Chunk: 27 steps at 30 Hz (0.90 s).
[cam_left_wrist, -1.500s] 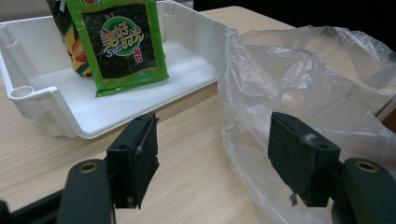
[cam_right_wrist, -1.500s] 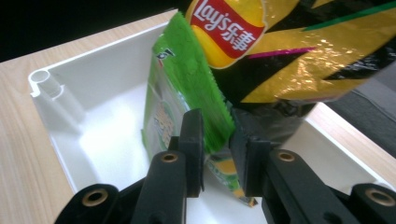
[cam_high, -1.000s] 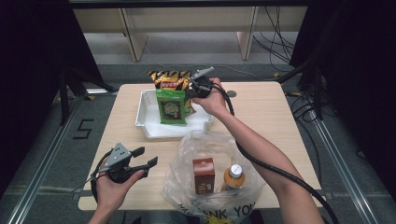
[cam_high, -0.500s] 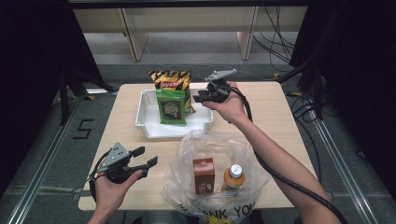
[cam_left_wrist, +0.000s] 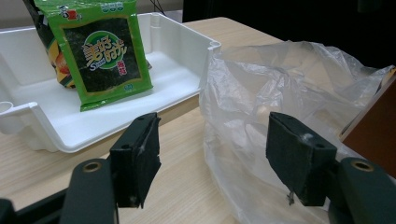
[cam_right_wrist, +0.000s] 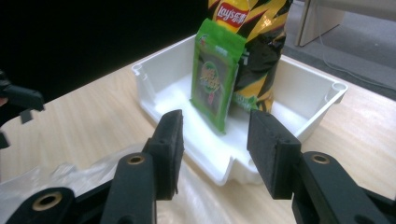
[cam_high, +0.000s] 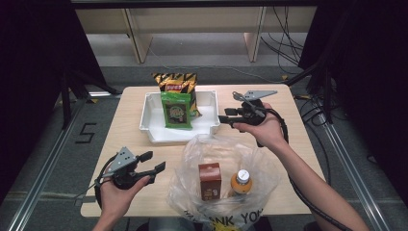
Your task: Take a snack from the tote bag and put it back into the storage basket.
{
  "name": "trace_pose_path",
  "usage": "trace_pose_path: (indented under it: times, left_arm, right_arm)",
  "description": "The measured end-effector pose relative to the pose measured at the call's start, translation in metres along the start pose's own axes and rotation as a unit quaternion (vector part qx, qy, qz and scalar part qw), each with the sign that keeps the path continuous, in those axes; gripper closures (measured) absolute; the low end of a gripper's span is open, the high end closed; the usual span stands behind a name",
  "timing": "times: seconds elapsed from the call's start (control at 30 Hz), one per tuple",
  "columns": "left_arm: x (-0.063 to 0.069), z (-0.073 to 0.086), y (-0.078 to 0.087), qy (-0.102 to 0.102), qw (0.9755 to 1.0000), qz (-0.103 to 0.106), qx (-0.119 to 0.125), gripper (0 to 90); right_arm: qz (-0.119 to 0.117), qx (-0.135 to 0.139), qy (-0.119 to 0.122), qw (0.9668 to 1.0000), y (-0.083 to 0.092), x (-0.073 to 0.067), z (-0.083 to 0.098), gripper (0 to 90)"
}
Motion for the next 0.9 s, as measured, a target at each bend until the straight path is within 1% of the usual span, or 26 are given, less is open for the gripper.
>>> trace_pose_path:
  times: [0.03,0.07,0.1,0.13,0.17,0.2,0.23,0.27,0.3,0.33,0.37,0.43,0.47,0.5,0.53,0.57,0.6,0.63,0.67,0.7,0.73,0.77,0.8,0.83,0.87,0.9]
  left_arm:
    - [0.001,-0.001,0.000,0.001,1.0000,0.002,0.004,34.6]
    - [0.001,-0.001,0.001,-0.002,1.0000,0.003,0.004,34.6]
    - [0.001,-0.001,0.001,-0.001,1.0000,-0.001,0.002,34.6]
    - [0.001,-0.001,0.001,-0.001,1.0000,0.000,0.003,34.6]
    - [0.001,-0.001,0.002,-0.002,1.0000,0.000,0.004,34.6]
    - [0.001,-0.001,0.002,-0.003,1.0000,-0.001,0.004,34.6]
    - [0.001,-0.001,0.003,-0.002,1.0000,-0.002,0.003,34.6]
    - [0.001,-0.001,0.002,-0.002,1.0000,-0.002,0.006,34.6]
    - [0.001,-0.001,0.002,-0.002,1.0000,-0.002,0.007,34.6]
    - [0.001,-0.001,0.003,-0.001,1.0000,-0.004,0.005,34.6]
    - [0.001,-0.001,0.003,0.000,1.0000,-0.005,0.003,34.6]
    - [0.002,-0.001,0.002,-0.002,1.0000,-0.005,0.002,34.5]
    - [0.002,-0.001,0.001,-0.001,1.0000,-0.004,0.002,34.5]
    - [0.002,-0.001,0.001,-0.001,1.0000,-0.004,0.002,34.4]
    - [0.002,0.000,0.002,-0.004,1.0000,-0.004,0.001,34.4]
    - [0.003,0.000,0.002,-0.004,1.0000,-0.002,0.002,34.4]
    - [0.003,0.001,0.002,-0.003,1.0000,-0.004,0.000,34.4]
    - [0.002,0.001,0.003,-0.004,1.0000,-0.005,-0.001,34.3]
    - [0.002,0.001,0.003,-0.003,1.0000,-0.006,0.000,34.3]
    - [0.002,0.001,0.004,-0.003,1.0000,-0.006,0.001,34.2]
    - [0.002,0.001,0.003,0.002,1.0000,-0.004,0.004,34.2]
    - [0.002,0.001,0.003,0.000,1.0000,-0.006,0.002,34.1]
    - [0.002,0.001,0.003,-0.003,1.0000,-0.007,0.001,34.1]
    - [0.002,0.002,0.003,-0.004,1.0000,-0.008,-0.001,34.0]
    - [0.002,0.002,0.003,-0.004,1.0000,-0.006,-0.002,34.1]
    - [0.001,0.003,0.002,-0.003,1.0000,-0.004,0.001,34.1]
  right_arm:
    - [-0.004,0.004,0.000,1.0000,0.002,-0.001,0.002,55.8]
    - [-0.003,0.002,0.005,1.0000,0.005,-0.001,0.004,55.7]
    - [-0.002,0.008,0.007,0.9999,0.007,-0.002,0.006,55.4]
    - [-0.006,0.004,-0.001,1.0000,0.009,-0.005,0.009,55.1]
    - [-0.009,0.003,0.000,1.0000,0.011,-0.006,0.011,55.0]
    - [-0.009,0.008,0.007,0.9999,0.013,-0.006,0.013,54.6]
    - [-0.011,0.003,0.000,0.9999,0.016,-0.009,0.015,54.3]
    - [-0.006,0.015,-0.004,0.9999,0.017,-0.010,0.017,54.0]
    - [-0.011,0.008,0.003,0.9999,0.020,-0.010,0.019,53.8]
    - [-0.014,0.009,-0.002,0.9999,0.021,-0.011,0.022,53.5]
    - [-0.014,0.010,0.006,0.9998,0.024,-0.011,0.023,53.3]
    - [-0.015,0.008,-0.005,0.9998,0.029,-0.015,0.028,52.9]
    - [-0.019,0.011,-0.001,0.9998,0.031,-0.015,0.030,52.7]
    - [-0.019,0.014,-0.006,0.9997,0.034,-0.017,0.032,52.5]
    - [-0.019,0.013,-0.003,0.9997,0.037,-0.018,0.035,52.2]
    - [-0.014,0.019,0.002,0.9997,0.040,-0.018,0.037,51.9]
    - [-0.017,0.016,0.002,0.9997,0.043,-0.019,0.040,51.4]
    - [-0.016,0.015,-0.006,0.9997,0.046,-0.020,0.043,51.0]
    - [-0.020,0.022,-0.004,0.9996,0.048,-0.020,0.046,50.7]
    - [-0.022,0.019,-0.009,0.9995,0.052,-0.021,0.050,50.4]
    - [-0.022,0.022,-0.015,0.9994,0.055,-0.022,0.053,49.9]
    - [-0.020,0.028,-0.013,0.9993,0.058,-0.021,0.055,48.8]
    - [-0.021,0.023,-0.024,0.9992,0.061,-0.023,0.059,47.6]
    - [-0.027,0.028,-0.033,0.9987,0.063,-0.024,0.061,46.5]
    - [-0.026,0.024,-0.034,0.9988,0.067,-0.025,0.064,45.2]
    - [-0.035,0.028,-0.042,0.9981,0.068,-0.028,0.066,44.1]
Point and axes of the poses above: each handheld gripper's, and its own axes: y roughly backward along the jaws, z roughly out of its underside, x roughly to its right, the point moved 5 cm from there along -y, roughly forward along the jaws, and after that the axes turned 9 degrees about -y, right-handed, at the moved point
